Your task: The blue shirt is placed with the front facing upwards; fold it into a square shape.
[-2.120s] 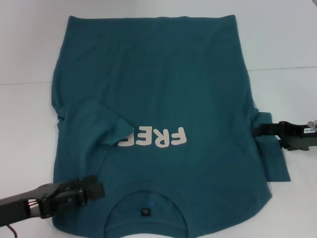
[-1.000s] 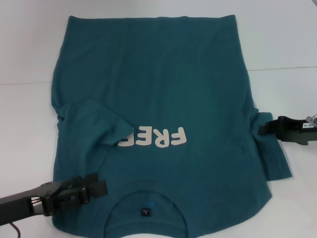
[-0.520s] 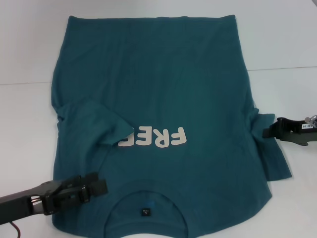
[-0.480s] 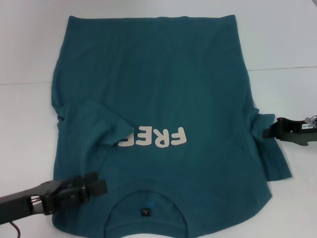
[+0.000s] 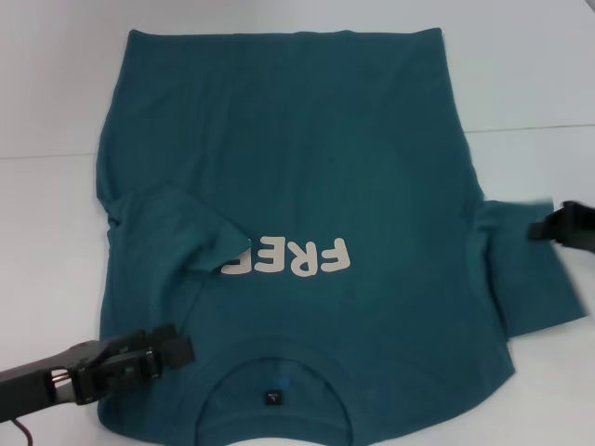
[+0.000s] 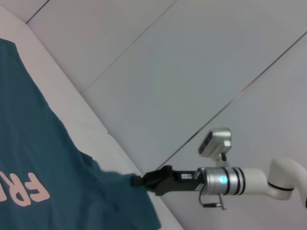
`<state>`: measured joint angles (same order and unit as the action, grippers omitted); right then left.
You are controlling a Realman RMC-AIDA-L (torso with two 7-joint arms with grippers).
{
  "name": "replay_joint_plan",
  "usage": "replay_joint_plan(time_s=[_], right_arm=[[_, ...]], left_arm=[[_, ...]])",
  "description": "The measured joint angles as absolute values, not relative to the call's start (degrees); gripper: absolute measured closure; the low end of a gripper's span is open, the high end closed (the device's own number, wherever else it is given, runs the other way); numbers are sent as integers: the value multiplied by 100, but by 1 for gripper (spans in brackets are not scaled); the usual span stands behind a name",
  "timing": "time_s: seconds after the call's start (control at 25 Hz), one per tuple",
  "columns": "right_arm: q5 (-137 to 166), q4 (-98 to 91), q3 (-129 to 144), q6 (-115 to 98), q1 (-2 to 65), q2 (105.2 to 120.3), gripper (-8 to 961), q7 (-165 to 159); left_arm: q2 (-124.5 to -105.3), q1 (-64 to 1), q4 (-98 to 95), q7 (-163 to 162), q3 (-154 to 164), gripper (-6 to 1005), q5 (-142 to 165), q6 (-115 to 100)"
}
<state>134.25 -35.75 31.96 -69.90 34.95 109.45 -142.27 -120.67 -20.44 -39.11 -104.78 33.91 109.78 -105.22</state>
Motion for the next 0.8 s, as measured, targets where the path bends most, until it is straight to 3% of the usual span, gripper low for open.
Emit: replay_joint_plan(time_s=[0.28,0.4,0.8], right_arm=[[13218,-3752,2990,-7248,3528,10669,942,-14286],[13196,-3718,3010,-7407,3721,10629,941,-14287],[13375,-3489,3647,-7942,4325,10974,941,-14492]], left_arm=[[-12067,-2025,-3910,-10489,3334,50,10977,-10566],[-12071,-2026,-3906,-10489,3332,50,10977,-10572],[-12076,-1981,-3902,-10481,3224,50,10977,-10546]])
